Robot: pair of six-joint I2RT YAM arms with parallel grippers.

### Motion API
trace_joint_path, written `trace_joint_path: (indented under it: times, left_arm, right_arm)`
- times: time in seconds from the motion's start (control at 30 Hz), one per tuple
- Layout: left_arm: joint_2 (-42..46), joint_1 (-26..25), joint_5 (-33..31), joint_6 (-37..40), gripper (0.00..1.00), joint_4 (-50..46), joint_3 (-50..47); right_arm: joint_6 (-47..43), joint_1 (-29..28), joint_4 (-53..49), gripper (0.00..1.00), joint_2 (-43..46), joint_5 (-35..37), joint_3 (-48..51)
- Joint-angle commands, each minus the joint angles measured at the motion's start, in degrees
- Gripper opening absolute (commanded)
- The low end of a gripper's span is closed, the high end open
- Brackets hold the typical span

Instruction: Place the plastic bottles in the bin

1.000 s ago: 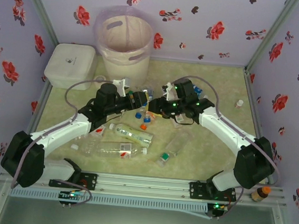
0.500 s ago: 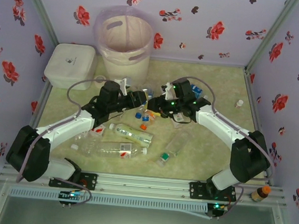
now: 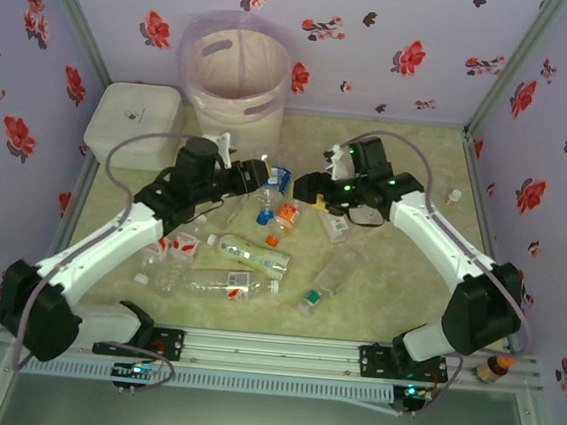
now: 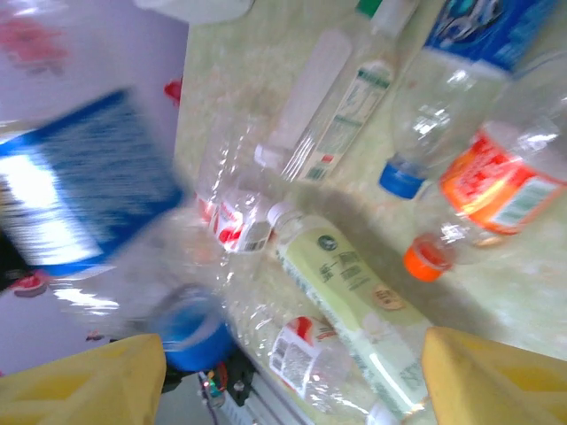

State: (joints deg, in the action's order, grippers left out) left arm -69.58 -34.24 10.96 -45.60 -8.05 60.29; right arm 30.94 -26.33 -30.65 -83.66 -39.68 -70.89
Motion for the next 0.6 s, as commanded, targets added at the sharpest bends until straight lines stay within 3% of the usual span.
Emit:
trace_joint_path:
  times: [0.0,0.13,0.23,0.43,0.57]
  left_arm:
    - [3.75,0.66,-7.62,10.39,0.29,-13.09,9.59]
    - [2.25,2.96,-11.61,19.45,0.29,-19.93,22.25]
    - [-1.21,6.42,-11.46,21.98,0.24,-20.51,28.68]
    - [-14.79,14.55,-10.77,25.74,0.08,-21.32,45.10]
    - [-25.15,17.69,-12.09,27.44,0.00,-21.38,54.43]
  right_arm:
    - [-3.68,3.91,-6.72,0.78,2.85,2.84,-2.03]
    - [-4.47,5.82,-8.94,0.78,4.65,5.68,-1.00]
    - [-4.68,6.85,-8.25,0.78,5.50,5.71,1.18]
    - [-3.83,7.37,-5.80,0.78,7.57,7.17,4.07]
    - [-6.58,7.86,-9.94,0.79,8.37,8.77,3.97]
